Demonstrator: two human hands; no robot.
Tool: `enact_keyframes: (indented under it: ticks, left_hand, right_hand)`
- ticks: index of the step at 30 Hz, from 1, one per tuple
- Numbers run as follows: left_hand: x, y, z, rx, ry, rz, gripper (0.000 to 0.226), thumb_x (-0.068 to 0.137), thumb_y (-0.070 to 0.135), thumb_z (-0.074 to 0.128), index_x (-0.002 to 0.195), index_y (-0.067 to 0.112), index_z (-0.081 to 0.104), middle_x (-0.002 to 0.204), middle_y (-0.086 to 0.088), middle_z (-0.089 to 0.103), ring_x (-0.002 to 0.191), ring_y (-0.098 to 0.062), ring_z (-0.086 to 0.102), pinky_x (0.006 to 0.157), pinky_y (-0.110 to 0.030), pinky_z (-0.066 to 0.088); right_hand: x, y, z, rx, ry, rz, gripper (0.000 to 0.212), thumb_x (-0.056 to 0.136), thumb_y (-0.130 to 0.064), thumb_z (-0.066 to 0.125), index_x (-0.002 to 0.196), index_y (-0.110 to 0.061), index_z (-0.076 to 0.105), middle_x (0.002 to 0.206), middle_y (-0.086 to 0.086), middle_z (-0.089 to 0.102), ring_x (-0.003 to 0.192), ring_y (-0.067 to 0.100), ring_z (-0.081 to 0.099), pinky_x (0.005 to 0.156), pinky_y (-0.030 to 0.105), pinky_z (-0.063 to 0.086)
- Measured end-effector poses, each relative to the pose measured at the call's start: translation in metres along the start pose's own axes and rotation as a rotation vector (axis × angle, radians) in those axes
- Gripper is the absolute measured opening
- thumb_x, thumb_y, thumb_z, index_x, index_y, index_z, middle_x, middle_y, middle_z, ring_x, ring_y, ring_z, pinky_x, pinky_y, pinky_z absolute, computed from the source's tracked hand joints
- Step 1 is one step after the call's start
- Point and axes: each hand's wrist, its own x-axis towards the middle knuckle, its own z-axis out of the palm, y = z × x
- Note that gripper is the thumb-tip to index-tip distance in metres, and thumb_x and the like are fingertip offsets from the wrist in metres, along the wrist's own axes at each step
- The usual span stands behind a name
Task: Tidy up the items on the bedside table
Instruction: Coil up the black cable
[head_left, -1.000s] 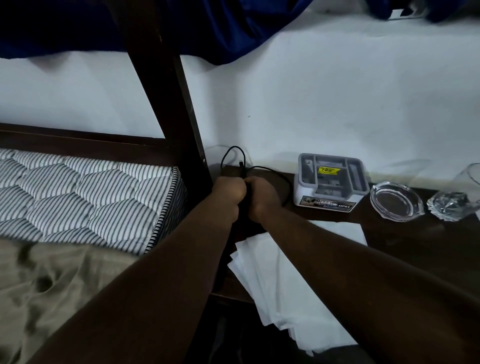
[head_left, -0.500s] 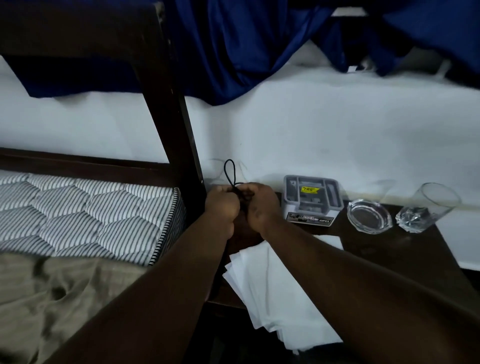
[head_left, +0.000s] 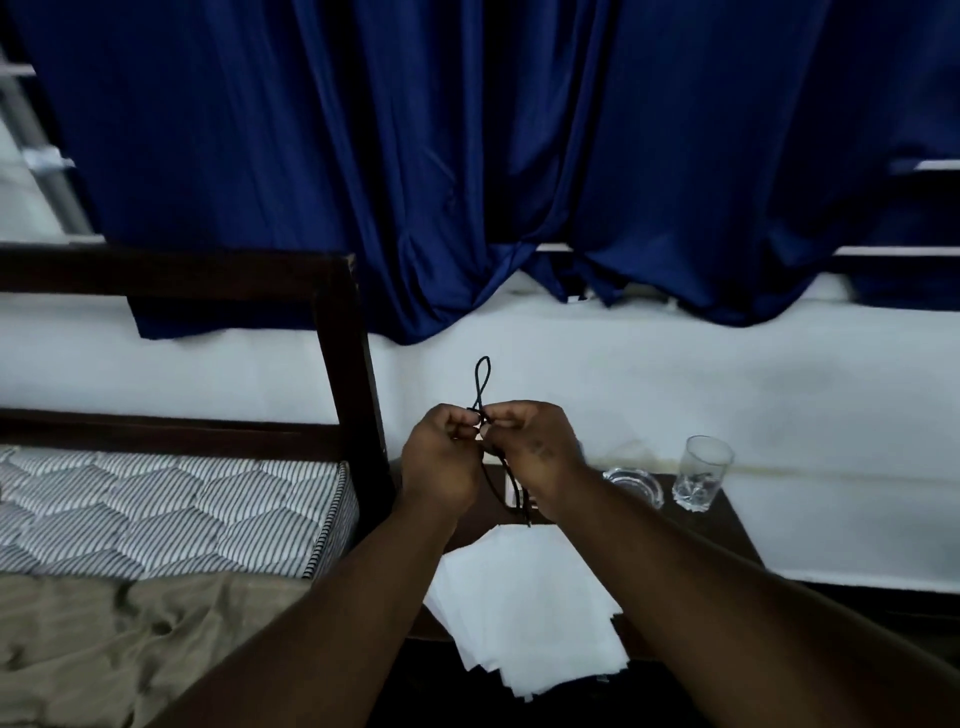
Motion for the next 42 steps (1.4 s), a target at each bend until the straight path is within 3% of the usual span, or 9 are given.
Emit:
enact_keyframes:
  ticks: [2, 5, 11, 14, 18, 24, 29, 36, 42]
  left_hand:
    - [-0.019, 0.018, 0.003, 0.046, -0.043, 0.1, 0.035, 0.081, -0.009, 0.064, 0.083, 0.026, 0.068, 0.083, 0.001, 0.075, 0.082, -0.022, 0.073, 0.079, -0.035, 0.059]
    - [-0.047, 0.044, 0.011, 0.099, -0.118, 0.206, 0.033, 0.084, -0.005, 0.068, 0.082, 0.027, 0.07, 0.076, 0.007, 0.075, 0.072, -0.01, 0.071, 0.073, -0.027, 0.057]
    - [-0.104, 0.088, 0.03, 0.18, -0.238, 0.427, 0.014, 0.085, 0.011, 0.073, 0.085, 0.024, 0.071, 0.082, 0.003, 0.073, 0.081, -0.019, 0.07, 0.078, -0.044, 0.059]
    - [-0.118, 0.099, 0.035, 0.317, -0.191, 0.578, 0.011, 0.087, 0.02, 0.076, 0.083, 0.026, 0.067, 0.085, 0.006, 0.063, 0.077, -0.01, 0.061, 0.072, -0.034, 0.052]
    - [-0.149, 0.125, 0.043, 0.37, -0.283, 0.668, 0.016, 0.089, 0.024, 0.073, 0.078, 0.028, 0.062, 0.082, 0.008, 0.061, 0.075, -0.008, 0.058, 0.067, -0.027, 0.047]
    - [-0.172, 0.159, 0.052, 0.324, -0.505, 0.55, 0.014, 0.093, 0.015, 0.067, 0.082, 0.022, 0.061, 0.068, 0.005, 0.066, 0.058, -0.008, 0.054, 0.06, -0.029, 0.045]
    - [-0.188, 0.19, 0.058, 0.205, -0.609, 0.461, 0.008, 0.093, 0.011, 0.065, 0.085, 0.012, 0.062, 0.066, 0.001, 0.063, 0.052, -0.008, 0.047, 0.053, -0.026, 0.04]
    - [-0.205, 0.219, 0.063, 0.105, -0.834, 0.373, 0.022, 0.102, 0.005, 0.051, 0.084, 0.013, 0.062, 0.069, 0.002, 0.06, 0.059, -0.007, 0.047, 0.058, -0.019, 0.039]
    - [-0.204, 0.229, 0.055, 0.135, -0.753, 0.311, 0.02, 0.103, 0.007, 0.05, 0.093, 0.006, 0.067, 0.081, -0.007, 0.067, 0.07, -0.01, 0.059, 0.056, -0.006, 0.043]
  right_hand:
    - [-0.019, -0.018, -0.02, 0.007, 0.052, 0.001, 0.022, 0.081, 0.0, 0.07, 0.101, -0.006, 0.076, 0.088, 0.013, 0.078, 0.073, 0.019, 0.074, 0.066, 0.026, 0.056]
    - [-0.047, -0.041, -0.049, 0.015, 0.092, -0.015, 0.024, 0.077, -0.001, 0.071, 0.101, -0.003, 0.076, 0.091, 0.02, 0.077, 0.074, 0.025, 0.072, 0.075, 0.038, 0.061]
    - [-0.112, -0.082, -0.111, 0.064, 0.134, -0.048, 0.019, 0.087, 0.003, 0.068, 0.106, 0.005, 0.071, 0.096, 0.026, 0.073, 0.079, 0.027, 0.07, 0.08, 0.035, 0.062]
    - [-0.131, -0.096, -0.129, 0.055, 0.115, -0.048, 0.016, 0.089, 0.001, 0.066, 0.103, 0.006, 0.072, 0.084, 0.023, 0.07, 0.072, 0.025, 0.066, 0.072, 0.03, 0.062]
    - [-0.171, -0.116, -0.164, 0.002, 0.099, -0.054, 0.018, 0.093, -0.005, 0.063, 0.102, 0.008, 0.07, 0.08, 0.023, 0.066, 0.07, 0.026, 0.06, 0.063, 0.028, 0.058]
    - [-0.209, -0.147, -0.203, -0.261, 0.015, -0.039, 0.04, 0.097, -0.034, 0.064, 0.101, 0.005, 0.07, 0.093, 0.025, 0.075, 0.067, 0.022, 0.065, 0.061, 0.028, 0.052]
    - [-0.231, -0.168, -0.222, -0.511, 0.012, -0.133, 0.043, 0.096, -0.041, 0.062, 0.086, -0.001, 0.073, 0.084, 0.01, 0.078, 0.069, 0.014, 0.065, 0.07, 0.028, 0.051]
    - [-0.252, -0.192, -0.232, -0.408, -0.028, -0.097, 0.04, 0.096, -0.047, 0.061, 0.083, -0.01, 0.068, 0.057, 0.004, 0.053, 0.047, 0.013, 0.044, 0.049, 0.025, 0.036]
    - [-0.256, -0.203, -0.25, -0.261, 0.029, -0.006, 0.044, 0.095, -0.051, 0.06, 0.091, -0.009, 0.07, 0.053, -0.002, 0.043, 0.046, 0.013, 0.036, 0.05, 0.025, 0.037]
